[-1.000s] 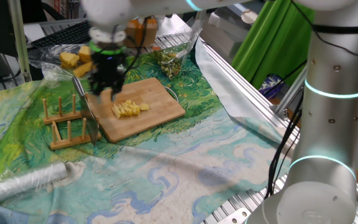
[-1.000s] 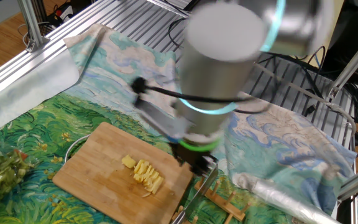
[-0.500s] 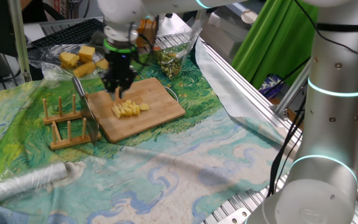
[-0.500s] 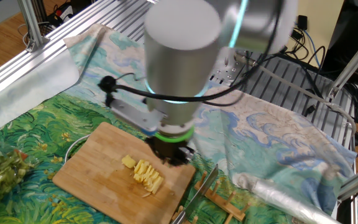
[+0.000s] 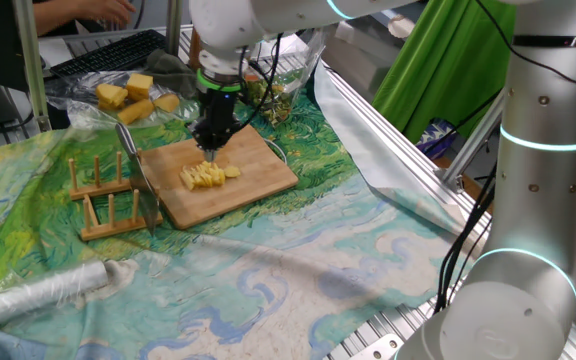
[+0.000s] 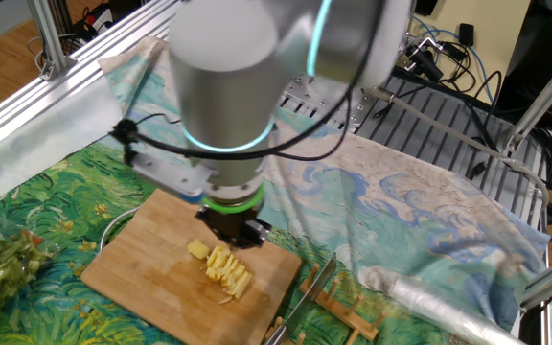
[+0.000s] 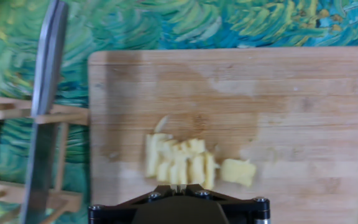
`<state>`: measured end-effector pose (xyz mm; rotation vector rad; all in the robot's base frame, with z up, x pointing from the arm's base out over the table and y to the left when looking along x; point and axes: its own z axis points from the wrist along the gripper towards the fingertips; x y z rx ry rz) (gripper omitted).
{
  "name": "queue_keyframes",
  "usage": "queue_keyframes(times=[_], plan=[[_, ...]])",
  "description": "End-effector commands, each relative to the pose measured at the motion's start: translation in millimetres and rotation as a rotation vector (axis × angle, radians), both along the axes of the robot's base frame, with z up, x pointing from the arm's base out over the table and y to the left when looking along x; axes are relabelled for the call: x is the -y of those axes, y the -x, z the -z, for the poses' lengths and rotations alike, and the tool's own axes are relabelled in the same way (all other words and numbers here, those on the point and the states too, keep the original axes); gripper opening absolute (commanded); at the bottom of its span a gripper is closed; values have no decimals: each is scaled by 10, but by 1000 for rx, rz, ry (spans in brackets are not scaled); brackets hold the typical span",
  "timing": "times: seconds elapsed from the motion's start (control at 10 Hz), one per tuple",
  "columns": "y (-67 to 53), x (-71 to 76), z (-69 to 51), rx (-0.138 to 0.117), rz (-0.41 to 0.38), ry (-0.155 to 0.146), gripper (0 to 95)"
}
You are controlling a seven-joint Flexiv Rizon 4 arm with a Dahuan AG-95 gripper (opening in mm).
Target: Chop the potatoes
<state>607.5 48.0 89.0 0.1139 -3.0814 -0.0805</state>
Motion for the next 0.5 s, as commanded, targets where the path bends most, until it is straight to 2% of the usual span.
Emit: queue_keyframes(times=[0.1, 0.5], plan=[[23, 96, 59, 4, -13, -5, 0], [5, 124, 120, 6, -34, -2, 0]])
